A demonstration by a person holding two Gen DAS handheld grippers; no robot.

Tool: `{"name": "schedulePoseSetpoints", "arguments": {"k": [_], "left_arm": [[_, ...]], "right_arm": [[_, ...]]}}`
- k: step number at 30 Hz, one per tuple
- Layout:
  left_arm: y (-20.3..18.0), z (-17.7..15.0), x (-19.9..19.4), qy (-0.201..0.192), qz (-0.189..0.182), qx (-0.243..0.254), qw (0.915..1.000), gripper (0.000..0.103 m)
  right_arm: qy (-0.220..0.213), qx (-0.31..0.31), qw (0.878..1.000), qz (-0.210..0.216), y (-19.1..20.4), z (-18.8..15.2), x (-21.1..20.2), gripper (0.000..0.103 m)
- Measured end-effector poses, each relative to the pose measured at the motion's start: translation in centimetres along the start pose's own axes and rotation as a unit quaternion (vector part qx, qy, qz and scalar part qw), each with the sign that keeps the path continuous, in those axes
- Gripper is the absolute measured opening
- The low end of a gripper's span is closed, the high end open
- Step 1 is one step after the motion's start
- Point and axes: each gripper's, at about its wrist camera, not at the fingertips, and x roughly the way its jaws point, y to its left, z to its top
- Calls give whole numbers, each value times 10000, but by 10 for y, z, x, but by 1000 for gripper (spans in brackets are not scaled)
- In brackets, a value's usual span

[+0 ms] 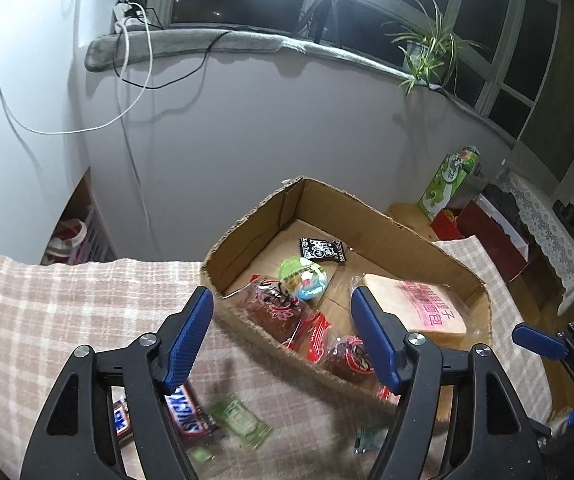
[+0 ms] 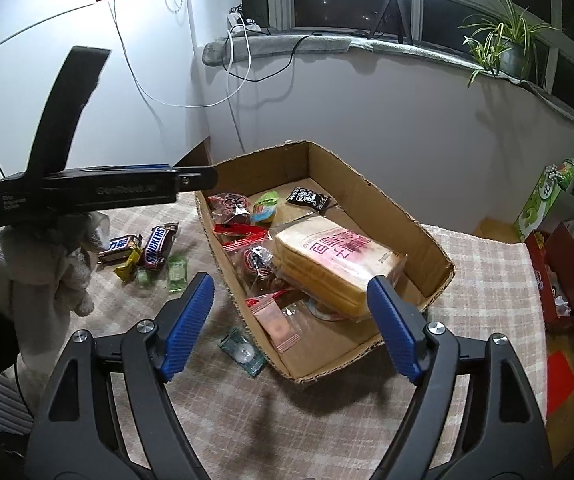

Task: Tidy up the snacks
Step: 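Move both grippers back to the Snickers bars and green candies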

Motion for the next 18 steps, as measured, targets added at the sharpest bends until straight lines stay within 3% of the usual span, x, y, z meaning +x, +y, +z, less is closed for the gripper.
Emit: {"name": "schedulePoseSetpoints", "arguments": {"k": [18], "left_arm": [[74, -30, -72, -302, 336, -490, 9978, 71]], "right_arm": [[-11, -128, 9992, 369, 37, -4, -9, 82]]}}
